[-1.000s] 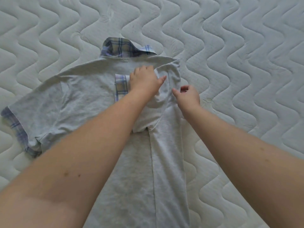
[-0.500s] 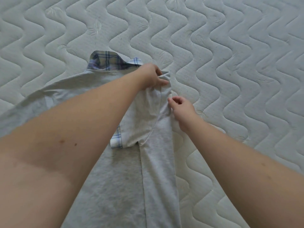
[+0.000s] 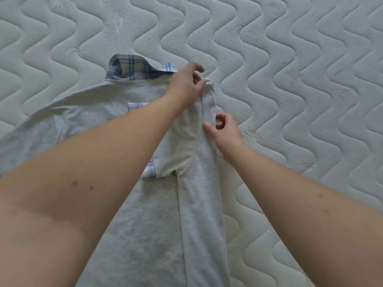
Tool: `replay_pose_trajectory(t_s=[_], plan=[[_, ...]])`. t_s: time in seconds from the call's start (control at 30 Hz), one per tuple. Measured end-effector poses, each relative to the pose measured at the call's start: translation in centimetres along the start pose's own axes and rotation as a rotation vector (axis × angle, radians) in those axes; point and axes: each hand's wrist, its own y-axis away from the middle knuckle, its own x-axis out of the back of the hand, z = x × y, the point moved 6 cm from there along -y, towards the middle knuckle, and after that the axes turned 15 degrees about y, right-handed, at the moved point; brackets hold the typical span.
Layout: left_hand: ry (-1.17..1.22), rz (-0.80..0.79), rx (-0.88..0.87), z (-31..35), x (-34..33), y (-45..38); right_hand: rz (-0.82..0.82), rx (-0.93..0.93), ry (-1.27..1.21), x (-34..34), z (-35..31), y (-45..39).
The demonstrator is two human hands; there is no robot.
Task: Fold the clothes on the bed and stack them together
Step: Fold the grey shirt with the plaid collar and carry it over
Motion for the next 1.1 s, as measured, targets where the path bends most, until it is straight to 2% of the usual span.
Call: replay_pose_trajectory(t_s=[0.13, 0.2, 0.27, 0.43, 0.53, 0.6, 0.7, 0.83, 0.9, 1.0, 1.1], plan=[[-0.186, 0.098, -0.009, -1.8, 4.7, 2.8, 0.031, 0.027, 0.043, 0.1, -0.1, 0.1], [-0.347, 0.164, 0.043, -3.5, 7.0, 4.8, 0.045, 0.027, 0.091, 0.0, -0.1, 0.1], [-0.398, 0.198, 0.132, -5.5, 8.6, 7.2, 0.048, 0.031, 0.114, 0.1, -0.1, 0.2], [-0.232, 0.292, 0.204, -8.2, 10.7, 11.8, -0.011, 0.048, 0.04, 0.3, -0.9, 1.5], [-0.036, 0.384, 0.286, -9.2, 11.6, 13.0, 0.177, 0.084, 0.293, 0.7, -1.9, 3.5], [0.037, 0.393, 0.342, -9.8, 11.6, 13.2, 0.214, 0.211, 0.354, -0.1, -3.3, 5.1], [0.066, 0.365, 0.369, -9.8, 11.5, 12.7, 0.12, 0.368, 0.341, -2.2, -5.3, 6.2], [0.12, 0.359, 0.402, -9.4, 11.2, 11.8, 0.006, 0.373, 0.296, -4.2, -7.2, 5.4], [0.091, 0.381, 0.39, -9.1, 11.2, 11.8, -0.032, 0.342, 0.303, -4.7, -7.3, 4.9], [0.068, 0.417, 0.246, -8.4, 11.3, 12.7, -0.06, 0.274, 0.29, -4.5, -6.9, 4.5], [0.107, 0.544, 0.12, -8.4, 12.1, 15.1, -0.074, 0.274, 0.298, -4.3, -7.0, 4.2]])
